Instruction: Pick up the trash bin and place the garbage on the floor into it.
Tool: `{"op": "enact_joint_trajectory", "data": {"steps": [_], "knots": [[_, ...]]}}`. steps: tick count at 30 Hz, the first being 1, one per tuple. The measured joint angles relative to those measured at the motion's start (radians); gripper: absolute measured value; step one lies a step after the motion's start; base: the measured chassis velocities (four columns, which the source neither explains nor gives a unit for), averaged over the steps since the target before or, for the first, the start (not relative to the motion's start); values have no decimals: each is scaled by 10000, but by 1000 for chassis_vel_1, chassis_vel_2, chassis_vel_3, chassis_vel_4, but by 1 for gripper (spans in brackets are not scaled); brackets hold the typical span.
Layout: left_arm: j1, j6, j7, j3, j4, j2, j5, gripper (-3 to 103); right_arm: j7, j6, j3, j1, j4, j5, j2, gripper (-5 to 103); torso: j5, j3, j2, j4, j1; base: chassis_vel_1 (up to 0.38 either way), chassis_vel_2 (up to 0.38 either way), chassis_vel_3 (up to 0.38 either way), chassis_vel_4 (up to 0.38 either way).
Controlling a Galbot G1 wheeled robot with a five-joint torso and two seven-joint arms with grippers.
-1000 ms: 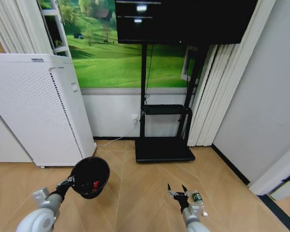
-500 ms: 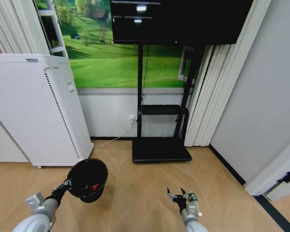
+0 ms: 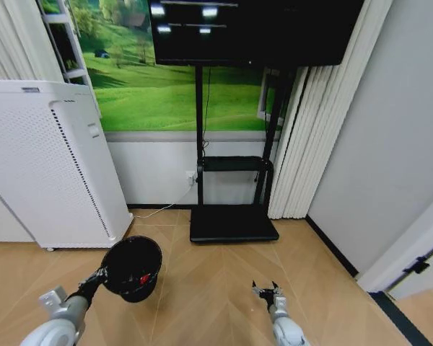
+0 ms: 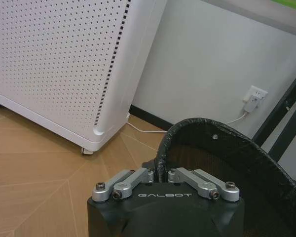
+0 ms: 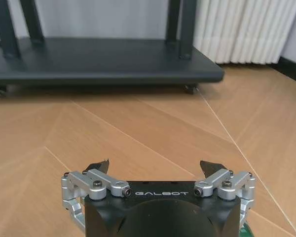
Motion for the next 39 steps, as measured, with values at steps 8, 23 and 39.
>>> {"op": "enact_joint_trajectory", "data": {"steps": [8,23,39], "knots": [[-114,-51,133,158,-18,-64,27,7,-70,267,294,184,-869,-192,-38,100,1,0,0,-4,0,0,0,0,0],[-317,-73,-23,493,63,124,79,7,56,343,281,891,-2661,-707,86,100,1,0,0,0,0,0,0,0,0],[-438,-101,-119,763,68,78,154,7,614,336,327,830,-2749,-828,167,65,0,0,0,-2,0,0,0,0,0]]}}
